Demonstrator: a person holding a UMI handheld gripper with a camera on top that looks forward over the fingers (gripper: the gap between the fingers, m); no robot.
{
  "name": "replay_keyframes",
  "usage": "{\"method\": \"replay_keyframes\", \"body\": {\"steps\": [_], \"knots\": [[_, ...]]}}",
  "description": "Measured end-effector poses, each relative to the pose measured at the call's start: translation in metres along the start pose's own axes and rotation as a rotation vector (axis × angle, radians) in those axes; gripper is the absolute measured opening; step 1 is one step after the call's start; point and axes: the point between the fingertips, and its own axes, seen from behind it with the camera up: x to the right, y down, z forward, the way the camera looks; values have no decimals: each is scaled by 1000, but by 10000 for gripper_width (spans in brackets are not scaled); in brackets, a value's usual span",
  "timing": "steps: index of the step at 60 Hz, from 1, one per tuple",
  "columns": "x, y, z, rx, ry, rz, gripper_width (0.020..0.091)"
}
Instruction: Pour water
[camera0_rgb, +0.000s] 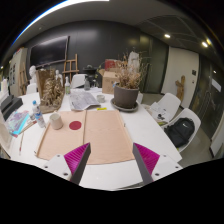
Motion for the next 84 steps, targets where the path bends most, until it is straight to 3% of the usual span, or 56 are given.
{"method": "replay_keyframes", "body": {"steps": [16, 37, 52, 66, 71, 75, 78, 84], "knots": [[-106, -8, 19, -8, -113, -29, 856], [-343, -33, 62, 67, -291, -71, 859], [-472, -58, 147, 159, -306, -90, 858], [-524, -68, 252, 165, -253, -60, 849], [-531, -66, 276, 166, -236, -60, 790], [-533, -65, 290, 168, -224, -63, 667], [-538, -66, 295, 176, -234, -64, 538], [-538, -68, 298, 201, -238, -63, 474]]}}
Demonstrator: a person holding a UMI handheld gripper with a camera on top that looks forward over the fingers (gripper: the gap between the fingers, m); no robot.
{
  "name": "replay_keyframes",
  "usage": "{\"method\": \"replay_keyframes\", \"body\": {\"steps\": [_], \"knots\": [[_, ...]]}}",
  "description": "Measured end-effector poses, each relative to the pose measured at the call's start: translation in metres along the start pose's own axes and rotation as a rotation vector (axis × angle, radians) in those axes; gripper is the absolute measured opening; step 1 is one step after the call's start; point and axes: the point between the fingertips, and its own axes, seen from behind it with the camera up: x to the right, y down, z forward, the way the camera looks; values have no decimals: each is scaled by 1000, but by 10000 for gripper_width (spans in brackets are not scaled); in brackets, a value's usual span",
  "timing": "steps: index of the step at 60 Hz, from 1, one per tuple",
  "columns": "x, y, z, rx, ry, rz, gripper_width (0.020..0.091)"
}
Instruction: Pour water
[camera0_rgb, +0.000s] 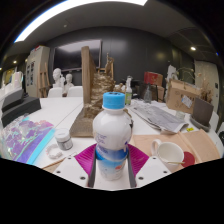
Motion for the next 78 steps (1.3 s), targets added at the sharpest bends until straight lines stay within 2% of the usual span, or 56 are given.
{"method": "replay_keyframes", "body": {"steps": [8, 20, 32, 40, 52, 68, 78], "knots": [[0, 1, -1, 0, -13, 5, 373], [0, -25, -17, 13, -80, 158, 368], [-3, -76, -40, -25, -294, 836, 366], [5, -89, -42, -76, -448, 1336, 362], [17, -96, -48, -124, -594, 1818, 365], [23, -93, -50, -151, -614, 1933, 367], [24, -94, -55, -146, -554, 1662, 365]]}}
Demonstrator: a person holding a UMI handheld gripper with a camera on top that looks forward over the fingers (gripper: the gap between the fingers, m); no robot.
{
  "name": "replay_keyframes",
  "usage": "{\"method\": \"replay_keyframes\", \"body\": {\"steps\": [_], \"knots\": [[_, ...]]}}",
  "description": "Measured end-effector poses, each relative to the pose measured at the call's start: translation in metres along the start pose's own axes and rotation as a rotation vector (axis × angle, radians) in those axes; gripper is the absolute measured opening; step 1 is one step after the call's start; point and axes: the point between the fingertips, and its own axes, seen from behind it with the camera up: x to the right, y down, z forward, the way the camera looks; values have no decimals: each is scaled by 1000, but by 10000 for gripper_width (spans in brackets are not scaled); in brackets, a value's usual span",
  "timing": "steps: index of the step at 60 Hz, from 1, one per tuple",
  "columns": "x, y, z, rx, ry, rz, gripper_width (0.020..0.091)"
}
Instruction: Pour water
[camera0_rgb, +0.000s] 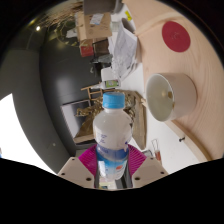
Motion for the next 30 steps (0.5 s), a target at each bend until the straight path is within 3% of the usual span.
{"method": "replay_keyframes", "body": {"steps": [9, 15, 22, 30], "knots": [[-36, -19, -14, 49, 66, -520, 368], [-71, -42, -25, 133, 99, -851, 369], [-101, -84, -46, 238, 148, -1145, 367], [-93, -147, -69, 333, 287, -1395, 368]]}}
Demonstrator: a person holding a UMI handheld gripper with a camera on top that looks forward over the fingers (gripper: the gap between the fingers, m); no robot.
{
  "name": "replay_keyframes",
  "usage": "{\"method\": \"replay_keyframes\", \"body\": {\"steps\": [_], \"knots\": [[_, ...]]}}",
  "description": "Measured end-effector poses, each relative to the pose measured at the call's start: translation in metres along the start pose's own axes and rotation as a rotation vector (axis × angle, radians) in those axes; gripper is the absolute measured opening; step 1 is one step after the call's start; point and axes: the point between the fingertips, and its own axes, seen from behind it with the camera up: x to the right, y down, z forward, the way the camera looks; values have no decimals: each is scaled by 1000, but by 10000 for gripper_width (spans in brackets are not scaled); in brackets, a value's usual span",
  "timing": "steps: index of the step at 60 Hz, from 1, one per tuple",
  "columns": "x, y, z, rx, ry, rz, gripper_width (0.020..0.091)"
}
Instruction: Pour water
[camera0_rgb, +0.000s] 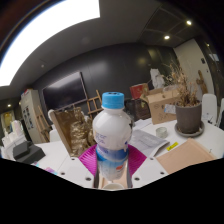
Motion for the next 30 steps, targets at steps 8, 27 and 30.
{"method": "replay_keyframes", "body": {"steps": [8, 27, 30], "knots": [[69, 32, 7, -44, 124, -195, 367], [134, 124, 19, -207, 196, -257, 373], [137, 134, 18, -220, 201, -257, 373]]}}
